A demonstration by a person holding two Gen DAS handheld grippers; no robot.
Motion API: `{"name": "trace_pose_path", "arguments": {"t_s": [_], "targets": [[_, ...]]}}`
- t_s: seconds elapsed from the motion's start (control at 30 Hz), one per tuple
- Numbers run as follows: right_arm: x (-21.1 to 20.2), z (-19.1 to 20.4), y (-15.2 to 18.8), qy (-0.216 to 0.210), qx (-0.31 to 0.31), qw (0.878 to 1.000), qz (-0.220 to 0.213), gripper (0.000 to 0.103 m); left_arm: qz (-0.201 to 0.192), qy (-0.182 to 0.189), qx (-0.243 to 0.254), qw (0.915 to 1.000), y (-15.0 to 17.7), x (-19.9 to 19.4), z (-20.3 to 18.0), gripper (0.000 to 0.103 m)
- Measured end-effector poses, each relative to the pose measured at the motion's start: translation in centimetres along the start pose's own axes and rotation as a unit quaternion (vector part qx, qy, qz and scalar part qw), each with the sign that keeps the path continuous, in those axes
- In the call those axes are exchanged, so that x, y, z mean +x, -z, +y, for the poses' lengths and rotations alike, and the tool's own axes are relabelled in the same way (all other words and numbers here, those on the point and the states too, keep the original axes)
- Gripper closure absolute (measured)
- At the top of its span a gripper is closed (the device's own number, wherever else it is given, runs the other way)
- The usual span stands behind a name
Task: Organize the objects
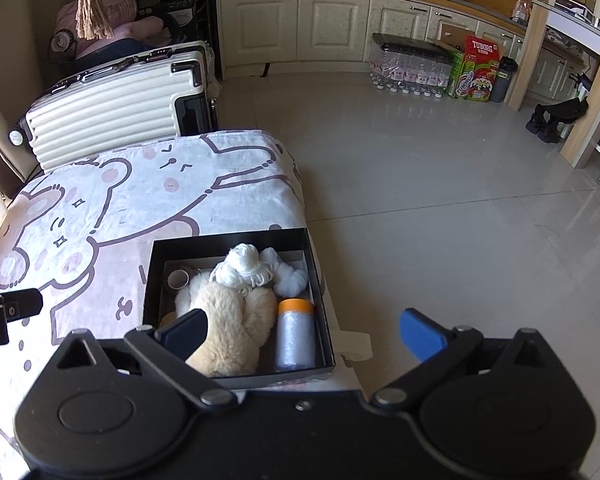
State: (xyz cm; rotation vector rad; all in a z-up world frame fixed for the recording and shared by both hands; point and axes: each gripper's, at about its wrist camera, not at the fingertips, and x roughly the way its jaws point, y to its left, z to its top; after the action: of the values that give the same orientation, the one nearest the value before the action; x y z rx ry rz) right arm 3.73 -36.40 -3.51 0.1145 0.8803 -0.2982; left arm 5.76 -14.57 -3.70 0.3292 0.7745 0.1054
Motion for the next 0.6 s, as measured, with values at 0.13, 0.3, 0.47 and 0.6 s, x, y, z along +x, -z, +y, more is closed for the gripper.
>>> {"name": "trace_pose_path", "arguments": {"t_s": [0.13,0.3,0.47,0.6], "targets": [[-0.12,0.18,0.01,0.001,-0.001,1.0,-0.001,0.0,0.002,0.0,-0.001,1.0,0.02,-0.02,0.1,0.0],[-0.14,0.23,-0.01,0.001,-0.002,1.0,-0.001,0.0,0.002,0.0,-0.002,1.0,0.06,-0.08,0.13,0.0],[-0.16,0.2,-0.01,0.001,-0.002,1.0,-0.001,0.0,0.001,0.002,-0.004,1.0,0.08,-0.1,0.14,0.0],[-0.14,0.2,-0.01,0.001,-0.002,1.0,-0.001,0.0,0.002,0.001,-0.009,1.0,0.07,-0.07,0.18,0.0]]}}
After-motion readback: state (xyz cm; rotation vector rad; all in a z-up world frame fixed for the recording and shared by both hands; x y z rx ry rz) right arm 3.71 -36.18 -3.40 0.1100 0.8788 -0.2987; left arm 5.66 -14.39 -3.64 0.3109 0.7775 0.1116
